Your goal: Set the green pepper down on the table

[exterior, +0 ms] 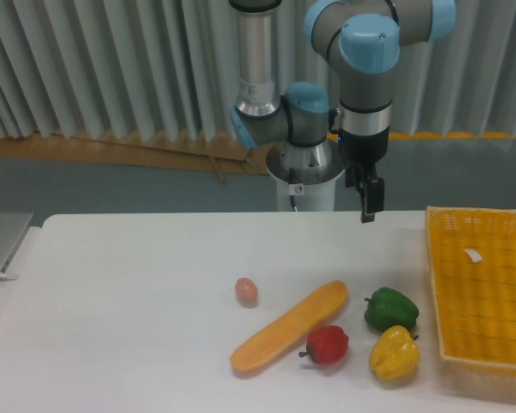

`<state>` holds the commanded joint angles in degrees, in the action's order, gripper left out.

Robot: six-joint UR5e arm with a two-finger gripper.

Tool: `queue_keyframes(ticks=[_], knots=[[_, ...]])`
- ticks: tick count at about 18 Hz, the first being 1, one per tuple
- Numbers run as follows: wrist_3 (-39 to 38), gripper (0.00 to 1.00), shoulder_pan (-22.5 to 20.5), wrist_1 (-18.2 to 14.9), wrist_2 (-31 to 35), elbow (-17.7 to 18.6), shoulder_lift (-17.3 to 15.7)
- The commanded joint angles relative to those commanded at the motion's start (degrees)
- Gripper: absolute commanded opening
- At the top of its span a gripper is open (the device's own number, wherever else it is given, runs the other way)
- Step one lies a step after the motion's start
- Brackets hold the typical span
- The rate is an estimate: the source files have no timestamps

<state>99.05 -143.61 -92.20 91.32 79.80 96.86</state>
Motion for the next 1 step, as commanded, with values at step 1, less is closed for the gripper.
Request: queue_keyframes(ticks=[1], knots=[[0.0,1.00,0.0,0.0,0.0,0.0,0.0]])
